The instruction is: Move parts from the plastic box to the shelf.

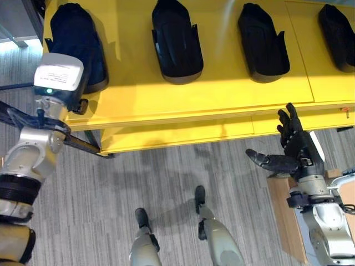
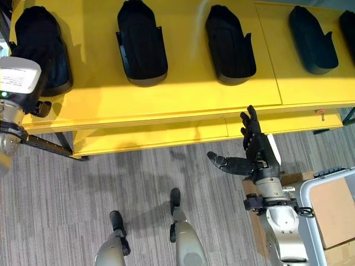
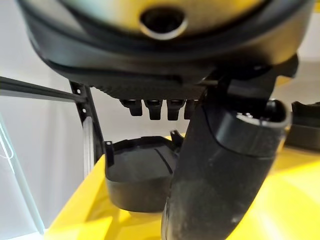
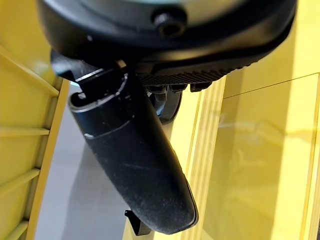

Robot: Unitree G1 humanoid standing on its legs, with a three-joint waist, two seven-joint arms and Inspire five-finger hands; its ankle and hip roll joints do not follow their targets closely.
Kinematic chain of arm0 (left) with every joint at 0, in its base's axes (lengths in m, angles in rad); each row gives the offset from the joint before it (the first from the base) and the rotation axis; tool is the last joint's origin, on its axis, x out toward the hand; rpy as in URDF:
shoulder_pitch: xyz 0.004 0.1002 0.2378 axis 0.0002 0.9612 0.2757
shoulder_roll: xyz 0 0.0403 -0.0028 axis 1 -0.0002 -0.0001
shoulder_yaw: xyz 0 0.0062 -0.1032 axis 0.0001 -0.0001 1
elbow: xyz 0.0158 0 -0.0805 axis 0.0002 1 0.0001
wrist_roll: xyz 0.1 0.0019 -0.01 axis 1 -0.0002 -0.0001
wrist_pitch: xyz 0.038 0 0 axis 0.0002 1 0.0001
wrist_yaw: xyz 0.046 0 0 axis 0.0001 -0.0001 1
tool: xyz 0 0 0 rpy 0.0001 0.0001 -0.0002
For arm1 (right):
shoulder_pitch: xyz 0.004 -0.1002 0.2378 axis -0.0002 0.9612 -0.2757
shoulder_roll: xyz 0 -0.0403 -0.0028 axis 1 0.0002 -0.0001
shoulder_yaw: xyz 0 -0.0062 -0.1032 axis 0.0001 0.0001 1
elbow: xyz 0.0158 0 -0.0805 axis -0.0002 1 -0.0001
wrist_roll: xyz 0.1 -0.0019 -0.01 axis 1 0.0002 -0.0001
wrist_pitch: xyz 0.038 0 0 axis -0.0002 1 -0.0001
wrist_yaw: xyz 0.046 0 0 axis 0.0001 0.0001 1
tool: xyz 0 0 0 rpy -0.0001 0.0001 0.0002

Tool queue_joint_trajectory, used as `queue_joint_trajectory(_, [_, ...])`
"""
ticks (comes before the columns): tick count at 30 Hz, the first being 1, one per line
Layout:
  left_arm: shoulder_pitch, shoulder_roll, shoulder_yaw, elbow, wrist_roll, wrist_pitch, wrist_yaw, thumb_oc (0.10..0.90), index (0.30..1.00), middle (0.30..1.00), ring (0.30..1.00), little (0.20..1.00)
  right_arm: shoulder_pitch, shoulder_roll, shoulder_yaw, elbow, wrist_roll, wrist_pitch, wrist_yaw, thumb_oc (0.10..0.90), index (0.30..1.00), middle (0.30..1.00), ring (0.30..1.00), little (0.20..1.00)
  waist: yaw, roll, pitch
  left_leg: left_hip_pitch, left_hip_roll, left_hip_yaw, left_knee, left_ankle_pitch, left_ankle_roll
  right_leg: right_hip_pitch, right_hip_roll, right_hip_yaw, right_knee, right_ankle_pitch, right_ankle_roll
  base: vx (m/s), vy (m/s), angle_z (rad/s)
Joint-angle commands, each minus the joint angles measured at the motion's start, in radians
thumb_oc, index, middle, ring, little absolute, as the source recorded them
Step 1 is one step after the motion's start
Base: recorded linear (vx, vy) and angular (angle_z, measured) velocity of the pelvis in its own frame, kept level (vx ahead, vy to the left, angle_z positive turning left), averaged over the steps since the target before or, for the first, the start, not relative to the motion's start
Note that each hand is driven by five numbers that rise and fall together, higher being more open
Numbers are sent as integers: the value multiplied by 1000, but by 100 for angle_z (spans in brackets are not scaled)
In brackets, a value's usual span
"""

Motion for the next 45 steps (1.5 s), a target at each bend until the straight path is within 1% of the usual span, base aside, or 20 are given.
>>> queue_joint_trajectory(1, [-27,99,100,-43,3,4,31,900,1000,1000,1000,1000,-8,-42,-90,-79,14,-86,-14,900,1000,1000,1000,1000,-18,19,-101,-81,9,-38,115,-53,47,124,-104,-17,101,-221,88,0,0,0])
queue_joint_trajectory(8, [7,116,118,-57,5,-1,16,900,1000,1000,1000,1000,3,-37,-96,-74,12,-78,-9,900,1000,1000,1000,1000,-12,27,-116,-51,6,-38,103,-52,48,152,-107,-28,95,-226,91,0,0,0])
queue_joint_trajectory(12, [42,120,148,-70,-1,-5,11,900,1000,1000,1000,1000,8,-30,-104,-73,10,-75,-9,900,1000,1000,1000,1000,-8,28,-126,-29,4,-36,88,-49,48,171,-108,-32,88,-228,93,6,-1,1])
queue_joint_trajectory(16, [85,124,195,-95,-9,-7,21,900,1000,1000,1000,1000,12,-25,-109,-70,9,-75,-10,900,1000,1000,1000,1000,-2,32,-137,-2,1,-35,69,-45,48,192,-109,-38,80,-228,95,23,-5,3])
queue_joint_trajectory(18, [127,122,248,-139,-23,-15,32,900,1000,1000,1000,1000,23,-23,-121,-68,3,-74,-11,900,1000,1000,1000,1000,5,34,-147,23,-2,-34,49,-42,49,210,-110,-44,72,-228,98,17,-1,0])
queue_joint_trajectory(19, [127,122,248,-139,-23,-15,32,900,1000,1000,1000,1000,23,-23,-121,-68,3,-74,-11,900,1000,1000,1000,1000,5,34,-147,23,-2,-34,49,-42,49,210,-110,-44,72,-228,98,0,0,0])
queue_joint_trajectory(22, [201,101,332,-200,-49,-27,47,900,1000,1000,1000,1000,33,-14,-128,-65,2,-69,-10,900,1000,1000,1000,1000,11,38,-159,48,-6,-34,25,-37,48,225,-110,-49,65,-228,99,24,-6,4])
queue_joint_trajectory(23, [264,68,400,-245,-80,-40,60,900,1000,1000,1000,1000,41,-6,-131,-64,-4,-66,-8,900,1000,1000,1000,1000,14,41,-166,63,-10,-31,11,-32,48,236,-109,-50,59,-228,100,26,-5,6])
queue_joint_trajectory(24, [277,66,411,-250,-80,-40,59,900,1000,1000,1000,1000,41,-8,-129,-65,-4,-66,-8,900,1000,1000,1000,1000,12,42,-166,65,-10,-30,10,-31,48,237,-109,-49,59,-227,100,23,-4,5])
queue_joint_trajectory(25, [313,47,447,-270,-93,-44,63,900,1000,1000,1000,1000,46,-6,-132,-63,-7,-62,-8,900,1000,1000,1000,1000,13,44,-170,74,-9,-29,3,-30,47,242,-108,-51,56,-227,100,26,-12,6])
queue_joint_trajectory(27, [444,-54,559,-375,-149,-75,66,900,1000,1000,1000,1000,60,9,-147,-54,-21,-47,-9,900,1000,1000,1000,1000,20,48,-187,109,-14,-23,-37,-21,47,264,-105,-57,42,-226,99,44,-9,2])
queue_joint_trajectory(28, [499,-119,597,-418,-184,-85,67,900,1000,1000,1000,1000,62,19,-146,-51,-27,-38,-7,900,1000,1000,1000,1000,21,50,-195,122,-15,-18,-50,-15,47,270,-104,-59,33,-224,99,28,0,-4])
queue_joint_trajectory(29, [505,-122,602,-422,-184,-85,65,900,1000,1000,1000,1000,63,17,-145,-52,-27,-38,-7,900,1000,1000,1000,1000,19,51,-195,123,-15,-18,-52,-14,47,271,-104,-59,32,-223,99,0,0,0])
queue_joint_trajectory(30, [522,-149,614,-437,-196,-89,66,900,1000,1000,1000,1000,64,20,-145,-50,-28,-34,-7,900,1000,1000,1000,1000,20,52,-199,130,-15,-14,-60,-12,47,275,-103,-60,26,-221,99,0,0,0])
queue_joint_trajectory(33, [574,-274,613,-485,-250,-113,68,900,1000,1000,1000,1000,69,33,-136,-42,-32,-25,-5,900,1000,1000,1000,1000,19,50,-213,152,-14,-4,-82,-3,46,285,-99,-60,11,-217,98,5,-3,-2])
queue_joint_trajectory(34, [576,-275,614,-486,-250,-113,68,900,1000,1000,1000,1000,70,32,-136,-42,-32,-25,-5,900,1000,1000,1000,1000,19,51,-213,153,-14,-4,-83,-3,46,285,-99,-59,11,-217,98,7,-17,-8])
queue_joint_trajectory(36, [589,-321,599,-496,-260,-113,71,900,1000,1000,1000,1000,70,34,-130,-39,-39,-24,-8,900,1000,1000,1000,1000,18,49,-217,161,-11,1,-91,0,46,288,-96,-60,10,-218,97,0,-7,-2])
queue_joint_trajectory(41, [631,-415,564,-517,-322,-138,60,900,1000,1000,1000,1000,56,29,-119,-30,-69,-26,-14,900,1000,1000,1000,1000,20,48,-226,174,-6,11,-104,12,47,292,-90,-54,7,-217,94,0,0,0])
queue_joint_trajectory(45, [685,-475,552,-539,-384,-162,41,900,1000,1000,1000,1000,49,8,-113,-17,-129,-28,-21,900,1000,1000,1000,1000,24,51,-230,193,0,16,-117,14,45,301,-84,-51,7,-223,94,5,-34,-11])
